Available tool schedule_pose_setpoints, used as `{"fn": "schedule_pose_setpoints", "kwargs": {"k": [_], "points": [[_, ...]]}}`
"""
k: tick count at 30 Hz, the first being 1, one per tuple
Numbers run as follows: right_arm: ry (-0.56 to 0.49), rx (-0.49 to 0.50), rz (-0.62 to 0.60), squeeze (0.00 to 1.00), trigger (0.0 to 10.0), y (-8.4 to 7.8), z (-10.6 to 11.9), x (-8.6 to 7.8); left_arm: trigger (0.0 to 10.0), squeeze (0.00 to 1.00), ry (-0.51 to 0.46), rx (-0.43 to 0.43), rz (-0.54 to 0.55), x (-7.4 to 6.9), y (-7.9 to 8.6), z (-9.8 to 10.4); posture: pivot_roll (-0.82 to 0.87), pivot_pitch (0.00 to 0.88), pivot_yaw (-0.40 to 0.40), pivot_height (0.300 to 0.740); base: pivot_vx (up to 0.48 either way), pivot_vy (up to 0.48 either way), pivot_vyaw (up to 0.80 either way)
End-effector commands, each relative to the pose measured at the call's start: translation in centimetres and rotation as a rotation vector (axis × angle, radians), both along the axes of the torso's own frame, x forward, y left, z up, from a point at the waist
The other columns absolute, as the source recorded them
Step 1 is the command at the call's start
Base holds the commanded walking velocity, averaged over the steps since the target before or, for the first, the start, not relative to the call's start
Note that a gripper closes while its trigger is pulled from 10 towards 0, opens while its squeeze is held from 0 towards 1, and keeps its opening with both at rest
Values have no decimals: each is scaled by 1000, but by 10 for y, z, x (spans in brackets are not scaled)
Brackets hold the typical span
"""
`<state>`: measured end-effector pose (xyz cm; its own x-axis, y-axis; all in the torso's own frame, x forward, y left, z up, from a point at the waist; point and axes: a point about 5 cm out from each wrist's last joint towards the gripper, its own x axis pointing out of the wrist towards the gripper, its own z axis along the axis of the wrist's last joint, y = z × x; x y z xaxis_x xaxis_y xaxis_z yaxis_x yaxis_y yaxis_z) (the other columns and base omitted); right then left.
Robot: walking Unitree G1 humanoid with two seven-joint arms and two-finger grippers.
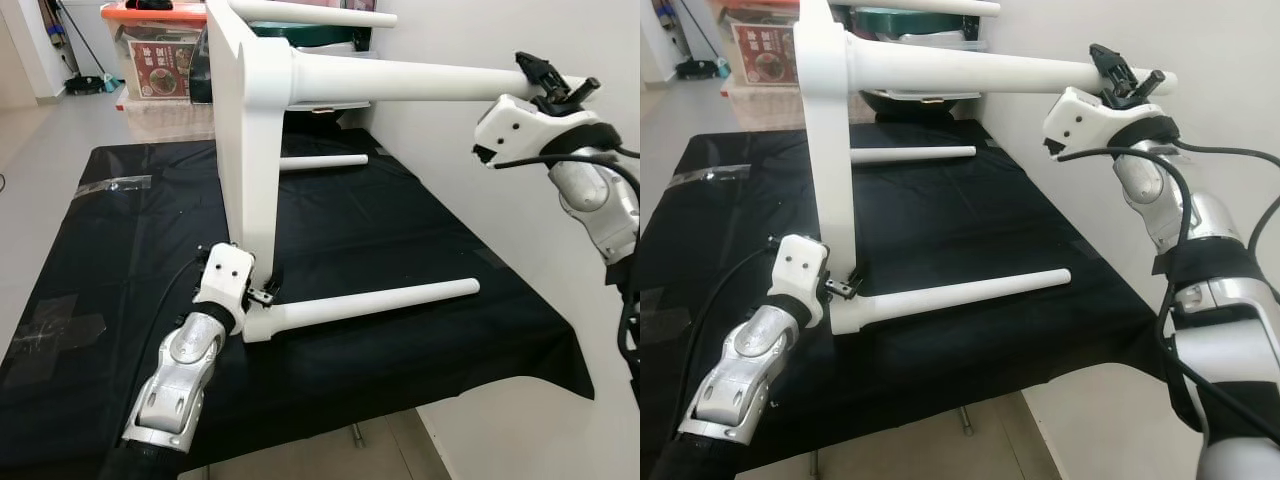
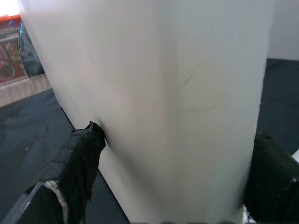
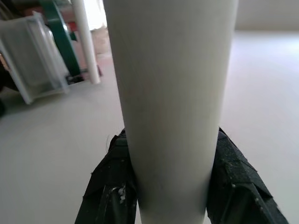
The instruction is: Building children table
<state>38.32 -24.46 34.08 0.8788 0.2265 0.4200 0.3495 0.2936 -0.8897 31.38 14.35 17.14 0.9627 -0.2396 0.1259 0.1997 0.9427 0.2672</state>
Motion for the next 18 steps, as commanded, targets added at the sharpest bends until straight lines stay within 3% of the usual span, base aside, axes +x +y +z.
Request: {"fn": "schedule_pose_setpoints", "kwargs": {"k": [1, 2, 3, 4, 7, 8, 9, 11, 13, 14, 15, 16, 18], "points": [[146, 221, 3, 55, 0, -10, -18, 6, 10000, 0, -135, 99, 64, 9, 28, 38, 23, 0, -65, 740, 0, 0, 0], [146, 221, 3, 55, 0, -10, -18, 6, 10000, 0, -135, 99, 64, 9, 28, 38, 23, 0, -65, 740, 0, 0, 0], [210, 314, 12, 55, 0, -10, -24, 10, 10000, 0, -188, 161, 79, 12, 41, 58, 29, 0, -63, 740, 0, 0, 0], [210, 314, 12, 55, 0, -10, -24, 10, 10000, 0, -188, 161, 79, 12, 41, 58, 29, 0, -63, 740, 0, 0, 0], [355, 509, 45, 86, 0, -4, -50, 17, 10000, 0, -333, 371, 73, 11, 71, 121, 57, 0, -63, 740, 0, 0, 0], [355, 509, 45, 86, 0, -4, -50, 17, 10000, 0, -333, 371, 73, 11, 71, 121, 57, 0, -63, 740, 0, 0, 0], [391, 536, 55, 102, 0, 0, -58, 18, 10000, 0, -364, 445, 58, 10, 77, 138, 72, 0, -62, 740, 0, 0, 0], [391, 536, 55, 102, 0, 0, -58, 18, 10000, 0, -364, 445, 58, 10, 77, 138, 72, 0, -62, 740, 0, 0, 0], [451, 633, 66, 114, 0, 12, -75, 22, 10000, 0, -401, 600, 22, 12, 91, 175, 96, 0, -52, 740, 0, 0, 0], [451, 633, 66, 114, 0, 12, -75, 22, 10000, 0, -401, 600, 22, 12, 91, 175, 96, 0, -52, 740, 0, 0, 0], [473, 689, 77, 114, 0, 19, -83, 24, 10000, 0, -406, 659, 12, 14, 98, 193, 103, 0, -50, 740, 0, 0, 0], [473, 689, 77, 114, 0, 19, -83, 24, 10000, 0, -406, 659, 12, 14, 98, 193, 103, 0, -50, 740, 0, 0, 0], [500, 797, 94, 106, 0, 31, -94, 26, 10000, 0, -415, 773, 20, 19, 105, 221, 108, 0, -43, 740, 0, 0, 0]]}}
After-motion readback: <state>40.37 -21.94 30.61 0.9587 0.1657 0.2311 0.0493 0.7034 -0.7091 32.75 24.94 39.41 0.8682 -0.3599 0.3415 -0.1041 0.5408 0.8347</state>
